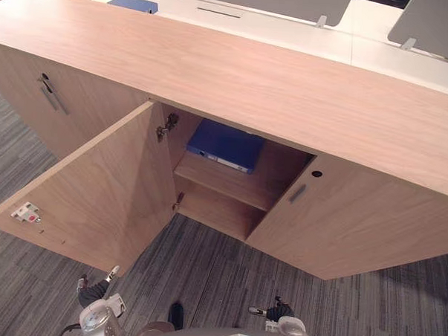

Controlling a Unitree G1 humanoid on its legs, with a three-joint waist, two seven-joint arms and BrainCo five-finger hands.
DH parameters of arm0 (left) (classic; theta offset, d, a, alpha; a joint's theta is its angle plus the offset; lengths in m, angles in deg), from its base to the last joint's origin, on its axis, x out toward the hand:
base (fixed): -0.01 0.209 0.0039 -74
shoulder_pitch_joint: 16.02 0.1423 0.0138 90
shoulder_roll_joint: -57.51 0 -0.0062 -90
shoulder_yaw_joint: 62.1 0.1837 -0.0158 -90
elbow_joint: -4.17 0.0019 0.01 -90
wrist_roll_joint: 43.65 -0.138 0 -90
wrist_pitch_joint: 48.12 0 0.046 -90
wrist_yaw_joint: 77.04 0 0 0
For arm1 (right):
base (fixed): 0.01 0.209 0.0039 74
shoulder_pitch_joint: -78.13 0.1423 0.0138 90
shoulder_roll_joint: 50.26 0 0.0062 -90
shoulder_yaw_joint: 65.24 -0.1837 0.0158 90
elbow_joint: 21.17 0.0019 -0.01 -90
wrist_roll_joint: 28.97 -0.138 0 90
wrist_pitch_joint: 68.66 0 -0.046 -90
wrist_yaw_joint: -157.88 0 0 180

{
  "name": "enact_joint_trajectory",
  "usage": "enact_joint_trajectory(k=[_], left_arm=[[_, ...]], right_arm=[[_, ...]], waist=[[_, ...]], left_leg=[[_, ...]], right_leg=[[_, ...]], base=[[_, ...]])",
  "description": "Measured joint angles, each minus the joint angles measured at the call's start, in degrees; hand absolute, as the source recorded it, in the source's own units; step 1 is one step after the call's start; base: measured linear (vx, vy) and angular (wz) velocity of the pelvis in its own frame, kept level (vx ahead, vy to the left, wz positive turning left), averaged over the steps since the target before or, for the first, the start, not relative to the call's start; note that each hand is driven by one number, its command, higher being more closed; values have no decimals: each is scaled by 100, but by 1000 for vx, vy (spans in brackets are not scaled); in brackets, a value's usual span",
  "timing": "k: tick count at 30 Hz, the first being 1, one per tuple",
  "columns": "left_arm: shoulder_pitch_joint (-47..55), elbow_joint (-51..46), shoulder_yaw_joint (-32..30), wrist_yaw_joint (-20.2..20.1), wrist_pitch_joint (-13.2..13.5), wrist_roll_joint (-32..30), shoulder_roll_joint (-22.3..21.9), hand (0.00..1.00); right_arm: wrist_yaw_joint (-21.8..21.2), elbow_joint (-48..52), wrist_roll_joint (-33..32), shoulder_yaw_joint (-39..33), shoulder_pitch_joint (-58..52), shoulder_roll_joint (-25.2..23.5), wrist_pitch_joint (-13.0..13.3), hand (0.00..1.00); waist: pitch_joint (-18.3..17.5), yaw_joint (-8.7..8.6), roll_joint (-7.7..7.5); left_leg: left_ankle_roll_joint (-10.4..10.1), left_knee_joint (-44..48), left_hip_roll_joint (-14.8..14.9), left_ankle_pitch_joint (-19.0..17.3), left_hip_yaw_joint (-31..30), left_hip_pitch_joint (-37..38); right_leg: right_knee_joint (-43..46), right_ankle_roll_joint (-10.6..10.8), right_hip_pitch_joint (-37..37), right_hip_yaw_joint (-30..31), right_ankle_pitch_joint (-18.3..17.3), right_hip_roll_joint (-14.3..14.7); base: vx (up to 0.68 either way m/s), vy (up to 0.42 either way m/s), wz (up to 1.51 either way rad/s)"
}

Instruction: Walk over to the cabinet, pick up the folder, carry it to the office cabinet, place the folder inside the office cabinet, then close the office cabinet door

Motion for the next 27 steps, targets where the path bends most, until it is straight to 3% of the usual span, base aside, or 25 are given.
enact_joint_trajectory(k=[13, 17, 23, 27], left_arm=[[187, -655, -840, 339, 10, -133, 142, 0], [207, -692, -1120, 361, -6, -389, 175, 0], [304, -1160, -1087, 463, -34, -575, 207, 0], [302, -1462, -725, 449, -40, -872, 229, 0]], right_arm=[[52, 169, 6, 44, -131, -40, 8, 0], [56, 211, 4, 39, -199, -65, 7, 0], [55, 204, 6, 42, -243, -69, 1, 0], [51, 189, 86, 63, -177, -84, -6, 0]], waist=[[49, 46, 47], [8, 95, -44], [-89, 178, -196], [-80, 182, -159]], left_leg=[[-35, -10, 90, -59, 22, 129], [-31, -9, 66, -59, 22, 82], [9, -5, -63, -74, -113, 97], [7, 32, -38, -71, -123, 113]], right_leg=[[88, -84, 102, 192, -42, 42], [65, -11, 36, 203, -187, 17], [38, 48, 151, 102, -161, -47], [64, -115, 163, 252, -52, -20]], base=[[-55, -8, -3], [-37, 0, 5], [137, 1, 16], [119, 11, 14]])
